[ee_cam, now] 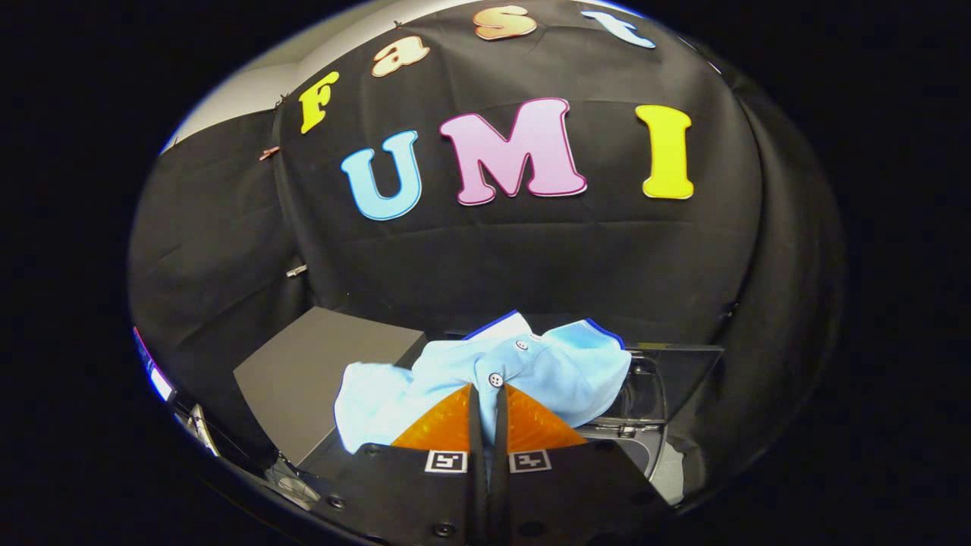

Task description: Put the clothes into the washing machine and then close the washing machine lid.

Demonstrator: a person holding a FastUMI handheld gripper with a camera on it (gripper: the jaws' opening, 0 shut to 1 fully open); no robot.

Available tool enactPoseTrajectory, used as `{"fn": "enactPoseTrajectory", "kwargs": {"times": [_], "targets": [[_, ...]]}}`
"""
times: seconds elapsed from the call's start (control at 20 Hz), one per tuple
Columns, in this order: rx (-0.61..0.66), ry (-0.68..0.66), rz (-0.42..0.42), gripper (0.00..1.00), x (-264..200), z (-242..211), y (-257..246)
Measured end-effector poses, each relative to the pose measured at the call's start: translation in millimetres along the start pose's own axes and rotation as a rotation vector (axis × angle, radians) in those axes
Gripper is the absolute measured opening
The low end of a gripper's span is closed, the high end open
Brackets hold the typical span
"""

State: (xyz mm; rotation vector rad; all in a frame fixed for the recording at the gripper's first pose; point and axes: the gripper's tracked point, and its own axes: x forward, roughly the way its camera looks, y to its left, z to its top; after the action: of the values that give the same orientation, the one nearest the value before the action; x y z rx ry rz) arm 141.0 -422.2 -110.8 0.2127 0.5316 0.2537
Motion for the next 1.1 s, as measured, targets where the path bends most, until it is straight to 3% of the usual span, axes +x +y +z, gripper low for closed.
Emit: {"fn": "enactPoseTrajectory", "kwargs": {"times": [0.5,1.1], "targets": [[-0.017,0.044,-0.072,0.05,25,-44,-52],[0.021,0.180,-0.083,0.05,44,-127,-62]]}}
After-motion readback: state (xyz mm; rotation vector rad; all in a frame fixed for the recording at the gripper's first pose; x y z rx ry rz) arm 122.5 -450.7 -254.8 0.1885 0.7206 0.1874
